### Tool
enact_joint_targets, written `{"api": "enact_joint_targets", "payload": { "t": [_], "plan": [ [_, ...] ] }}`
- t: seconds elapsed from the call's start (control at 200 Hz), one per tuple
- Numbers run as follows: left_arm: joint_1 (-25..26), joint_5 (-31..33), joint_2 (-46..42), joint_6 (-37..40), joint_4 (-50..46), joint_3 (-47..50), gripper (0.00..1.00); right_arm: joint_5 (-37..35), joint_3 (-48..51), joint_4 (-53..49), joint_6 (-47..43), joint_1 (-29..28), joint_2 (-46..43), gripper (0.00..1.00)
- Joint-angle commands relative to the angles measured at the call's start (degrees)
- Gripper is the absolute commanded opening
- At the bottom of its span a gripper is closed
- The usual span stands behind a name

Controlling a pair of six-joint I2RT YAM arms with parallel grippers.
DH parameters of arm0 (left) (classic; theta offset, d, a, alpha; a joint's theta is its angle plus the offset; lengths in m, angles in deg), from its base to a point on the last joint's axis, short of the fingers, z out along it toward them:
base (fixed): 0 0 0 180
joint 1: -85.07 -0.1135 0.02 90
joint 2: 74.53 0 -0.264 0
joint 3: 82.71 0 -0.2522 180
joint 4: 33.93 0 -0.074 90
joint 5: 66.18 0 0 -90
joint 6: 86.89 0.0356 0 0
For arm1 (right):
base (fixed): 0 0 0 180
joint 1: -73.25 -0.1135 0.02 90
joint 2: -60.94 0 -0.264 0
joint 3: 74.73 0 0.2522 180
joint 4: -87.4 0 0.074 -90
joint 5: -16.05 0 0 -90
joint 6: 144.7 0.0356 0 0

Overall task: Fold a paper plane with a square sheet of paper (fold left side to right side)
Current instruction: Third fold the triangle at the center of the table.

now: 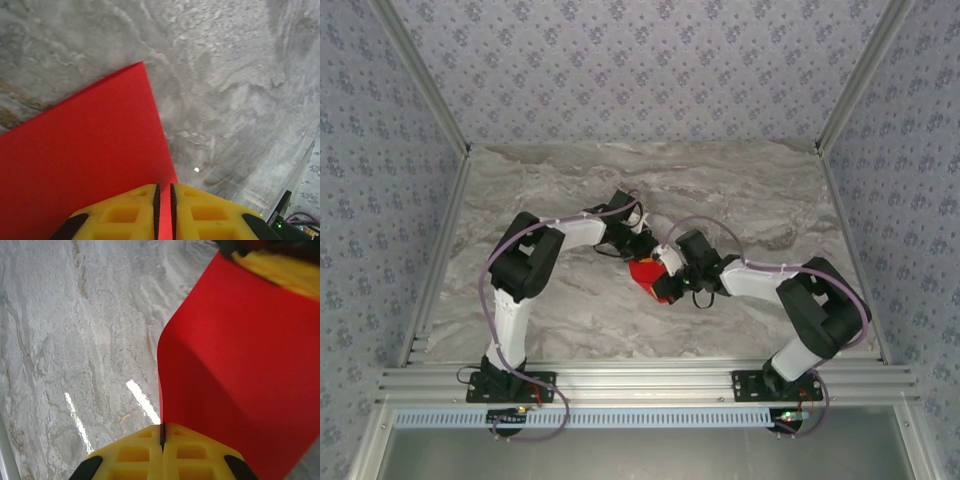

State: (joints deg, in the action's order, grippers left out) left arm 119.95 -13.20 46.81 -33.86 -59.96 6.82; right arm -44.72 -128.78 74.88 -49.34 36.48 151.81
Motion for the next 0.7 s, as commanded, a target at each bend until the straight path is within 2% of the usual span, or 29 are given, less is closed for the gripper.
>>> {"api": "enact_joint_targets", "payload": {
  "t": [0.0, 0.305, 0.695],
  "plan": [
    [0.02, -0.45, 1.87, 1.77, -1.83, -0.24, 0.14, 4.69, -2.41, -1.12, 2.14, 2.06, 1.98, 0.00],
    [0.02, -0.25, 2.41, 1.81, -1.26, 0.68, 0.13, 2.39, -5.62, -4.18, 2.36, 5.52, 5.38, 0.00],
    [0.02, -0.34, 1.98, 1.92, -1.17, 0.90, 0.12, 0.42, -7.14, -5.52, 2.19, 6.57, 7.70, 0.00]
  ]
}}
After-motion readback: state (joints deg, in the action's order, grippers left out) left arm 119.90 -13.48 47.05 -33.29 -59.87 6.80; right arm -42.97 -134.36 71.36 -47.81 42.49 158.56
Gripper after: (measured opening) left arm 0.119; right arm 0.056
